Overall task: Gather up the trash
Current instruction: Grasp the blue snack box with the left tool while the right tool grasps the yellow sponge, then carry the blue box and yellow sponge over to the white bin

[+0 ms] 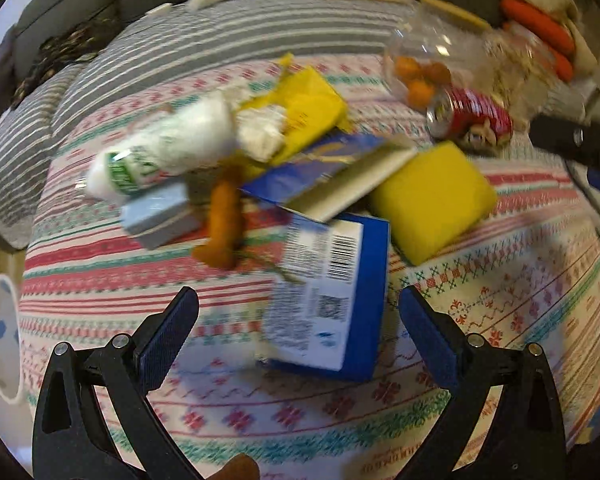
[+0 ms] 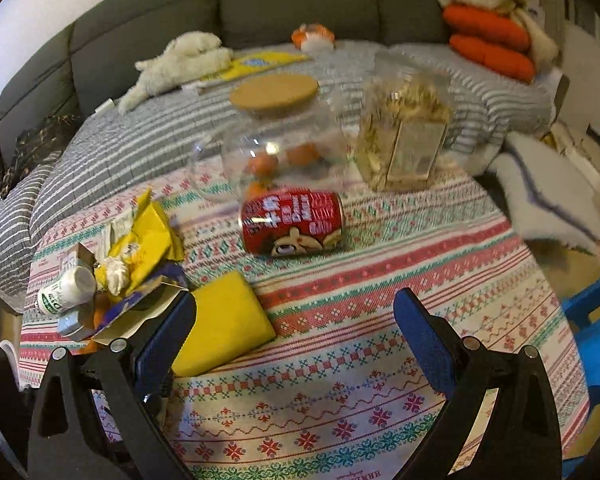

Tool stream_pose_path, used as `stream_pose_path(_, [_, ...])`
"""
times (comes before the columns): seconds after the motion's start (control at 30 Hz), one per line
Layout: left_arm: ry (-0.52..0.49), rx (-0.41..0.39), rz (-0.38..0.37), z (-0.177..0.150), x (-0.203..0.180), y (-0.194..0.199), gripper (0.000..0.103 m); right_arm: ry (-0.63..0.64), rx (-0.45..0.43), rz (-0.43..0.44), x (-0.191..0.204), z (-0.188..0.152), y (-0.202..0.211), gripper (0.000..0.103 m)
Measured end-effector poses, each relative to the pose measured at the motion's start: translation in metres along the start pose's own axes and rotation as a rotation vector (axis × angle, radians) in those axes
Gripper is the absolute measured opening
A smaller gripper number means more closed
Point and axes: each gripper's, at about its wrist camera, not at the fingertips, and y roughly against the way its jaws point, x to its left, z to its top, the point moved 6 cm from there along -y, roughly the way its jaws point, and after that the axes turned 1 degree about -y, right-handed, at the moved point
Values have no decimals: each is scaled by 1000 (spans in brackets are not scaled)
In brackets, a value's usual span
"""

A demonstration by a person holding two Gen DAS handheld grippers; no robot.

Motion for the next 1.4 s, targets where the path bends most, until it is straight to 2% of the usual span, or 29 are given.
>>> stream_pose_path(0.1, [-45,-2,6,-4,-9,-12,92,-18,44,20,-3,-1,-12,96])
stream_pose_path(0.17, [-73,6,-23,-9,-14,-18,67,-31,75,33,-2,-3,-20,96])
stream_pose_path(0.23, [-75,-10,-37,-11,-14,-13,57,-59,110,45,-1,-8,-29,96])
stream_pose_path(0.37, [-78,-12,-43,-22,-8,3,56,-152,180,103,5,-17,-43,96])
stream_pose_path(0.47, [-74,-8,-39,-35,2,18,56,-222,208,87,9,-27,-53,96])
stream_pose_path(0.6, [-54,-28,-29,-46,24,41,56,-282,213,62,16,-35,-64,88])
stream_pose_path(0.8, [12,-36,-21,-52,56,54,56,-342,191,106,29,-25,-82,88])
stream_pose_path(0.97, [71,-26,-30,-53,71,57,57,-242,139,58,43,-13,-96,86])
stream_pose_path(1.0, [71,-32,-24,-51,72,59,57,-211,130,53,45,-14,-96,68])
stream_pose_path(1.03, [70,-40,-17,-50,72,60,57,-185,126,60,47,-14,-95,58])
stream_pose_path(1.1, [68,-60,1,-49,75,65,57,-147,135,98,54,-15,-91,52])
stream_pose_path(1.2, [84,-85,10,-47,81,72,57,-145,161,167,58,-23,-82,49])
stream_pose_path(1.4, [127,-137,3,-41,96,89,56,-122,117,220,56,-29,-45,49])
